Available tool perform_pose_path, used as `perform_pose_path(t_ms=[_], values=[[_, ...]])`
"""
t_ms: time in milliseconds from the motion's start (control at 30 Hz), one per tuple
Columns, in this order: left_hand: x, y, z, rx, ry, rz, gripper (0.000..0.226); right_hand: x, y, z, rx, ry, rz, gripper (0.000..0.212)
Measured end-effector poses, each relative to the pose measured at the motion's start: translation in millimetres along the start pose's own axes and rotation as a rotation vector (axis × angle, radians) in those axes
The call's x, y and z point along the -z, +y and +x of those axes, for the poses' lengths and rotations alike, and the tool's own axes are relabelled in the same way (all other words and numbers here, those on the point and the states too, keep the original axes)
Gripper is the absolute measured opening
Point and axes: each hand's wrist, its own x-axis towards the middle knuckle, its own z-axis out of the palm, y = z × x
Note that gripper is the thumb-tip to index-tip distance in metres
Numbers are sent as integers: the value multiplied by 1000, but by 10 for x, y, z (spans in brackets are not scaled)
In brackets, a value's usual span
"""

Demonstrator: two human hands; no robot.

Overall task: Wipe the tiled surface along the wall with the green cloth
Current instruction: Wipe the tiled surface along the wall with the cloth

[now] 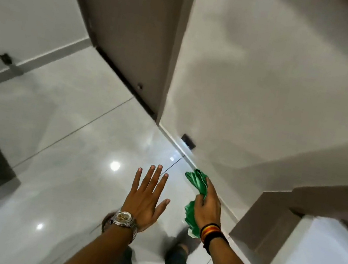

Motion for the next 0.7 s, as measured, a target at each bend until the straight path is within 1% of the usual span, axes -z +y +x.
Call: perform_pose_path(t_ms=[167,267,400,467,533,633,700], values=[[-891,-292,316,27,-91,-21,81,-769,695,730,-81,-129,-139,65],[-1599,-462,657,28,-129,-31,85,-1279,1228,1202,-53,-148,-196,68],[-2518,-672,1125,59,-126,-37,83,-1863,1959,1838,-20,-194,-306,68],[-2947,-814,1326,66,-131,-28,82,-2085,2277,2131,31,-209,-370,68],[-3380,-1012,1538,54,-140,-17,84,-2349,2583,2434,138,-249,-467,72],[-3931,-1361,1802,68,-137,-13,90,-2717,2996,2791,258,-381,-716,82],[-4294,-1592,1984,103,-137,-22,92,-2965,3262,3006,286,-439,-838,87]])
